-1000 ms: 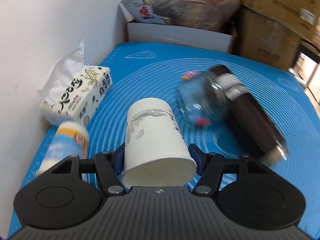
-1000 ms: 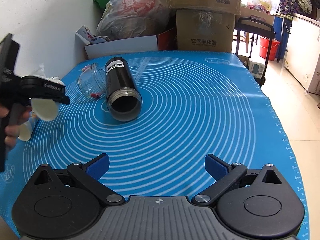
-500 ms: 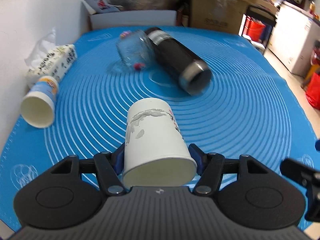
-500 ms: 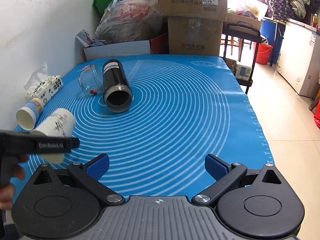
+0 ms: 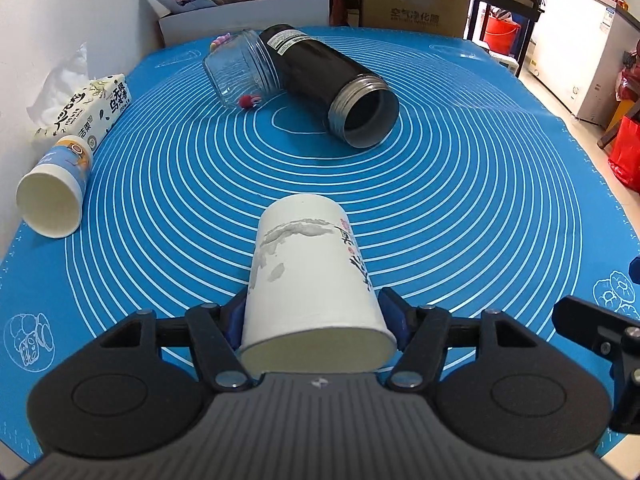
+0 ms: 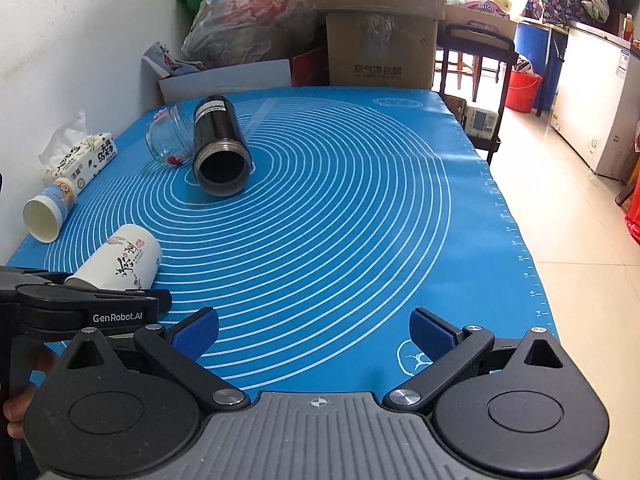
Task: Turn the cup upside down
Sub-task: 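Lower the cup onto the mat and open the left gripper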
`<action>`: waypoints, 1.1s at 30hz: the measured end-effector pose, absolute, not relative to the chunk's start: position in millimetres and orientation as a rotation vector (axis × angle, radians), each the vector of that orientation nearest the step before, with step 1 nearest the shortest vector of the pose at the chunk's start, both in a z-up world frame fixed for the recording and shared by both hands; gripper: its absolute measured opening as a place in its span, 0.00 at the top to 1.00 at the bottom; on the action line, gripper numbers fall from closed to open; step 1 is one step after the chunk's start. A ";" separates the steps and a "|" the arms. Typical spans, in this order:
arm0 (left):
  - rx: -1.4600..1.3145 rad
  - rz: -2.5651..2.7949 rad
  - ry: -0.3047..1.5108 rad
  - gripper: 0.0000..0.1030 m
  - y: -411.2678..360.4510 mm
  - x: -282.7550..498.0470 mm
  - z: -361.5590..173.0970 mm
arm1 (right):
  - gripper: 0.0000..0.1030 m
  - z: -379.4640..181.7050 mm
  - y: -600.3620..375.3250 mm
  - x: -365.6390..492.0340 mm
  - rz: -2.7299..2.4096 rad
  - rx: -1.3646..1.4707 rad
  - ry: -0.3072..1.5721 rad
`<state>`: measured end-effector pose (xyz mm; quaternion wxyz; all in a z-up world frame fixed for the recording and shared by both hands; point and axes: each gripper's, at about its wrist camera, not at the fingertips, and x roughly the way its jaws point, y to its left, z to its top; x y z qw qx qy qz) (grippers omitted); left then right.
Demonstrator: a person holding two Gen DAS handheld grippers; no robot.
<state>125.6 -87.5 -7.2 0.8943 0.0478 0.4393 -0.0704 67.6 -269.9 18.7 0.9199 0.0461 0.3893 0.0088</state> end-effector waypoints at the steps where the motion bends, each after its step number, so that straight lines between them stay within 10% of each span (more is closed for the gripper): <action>1: 0.097 -0.147 0.913 0.35 -87.1 125.8 -7.2 | 0.00 18.7 -269.4 68.2 0.018 0.095 0.801; 33: 0.068 -0.120 0.810 0.20 -40.9 118.6 56.1 | 0.00 58.3 -230.4 84.6 0.097 0.064 0.759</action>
